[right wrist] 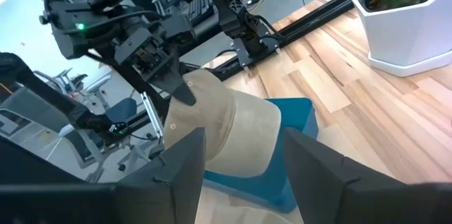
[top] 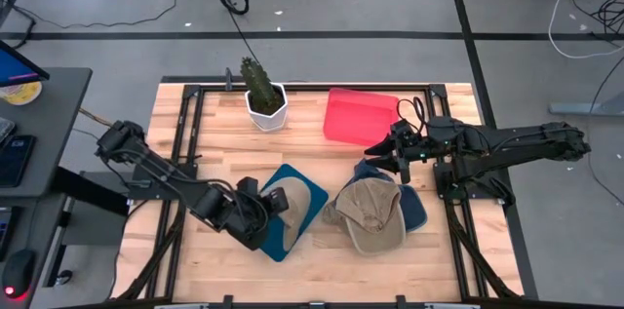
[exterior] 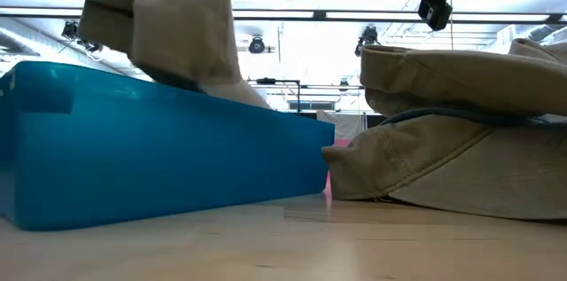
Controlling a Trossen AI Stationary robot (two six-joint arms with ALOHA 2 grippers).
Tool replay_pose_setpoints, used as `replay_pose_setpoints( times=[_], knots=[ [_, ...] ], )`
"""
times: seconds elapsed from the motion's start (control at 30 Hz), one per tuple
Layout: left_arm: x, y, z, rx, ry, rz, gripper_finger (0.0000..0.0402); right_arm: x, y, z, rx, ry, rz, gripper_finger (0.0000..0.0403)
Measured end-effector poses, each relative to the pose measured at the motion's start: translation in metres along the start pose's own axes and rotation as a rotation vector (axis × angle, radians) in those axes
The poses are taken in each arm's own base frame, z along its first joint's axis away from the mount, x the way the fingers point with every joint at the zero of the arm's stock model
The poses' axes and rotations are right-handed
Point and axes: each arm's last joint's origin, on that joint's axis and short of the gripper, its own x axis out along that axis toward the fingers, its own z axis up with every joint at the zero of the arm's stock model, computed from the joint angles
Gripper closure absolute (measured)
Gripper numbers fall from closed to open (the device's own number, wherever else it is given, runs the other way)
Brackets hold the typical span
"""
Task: Pick & Place hat
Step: Put the brown cap into the blue bin
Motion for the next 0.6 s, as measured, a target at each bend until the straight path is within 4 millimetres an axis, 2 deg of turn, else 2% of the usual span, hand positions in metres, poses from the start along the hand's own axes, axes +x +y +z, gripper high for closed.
replay_pose_setpoints(
  times=[0.23,0.6],
  knots=[
    [0.027,0.01,-0.014,0.025,-0.016,0.047,0.0399,0.0,0.0,-0.001,0.01,0.006,-0.004,0.0211],
    [0.059,0.009,-0.014,-0.002,-0.112,0.01,0.0399,0.0,0.0,-0.001,0.044,0.005,-0.003,0.0211]
  ],
)
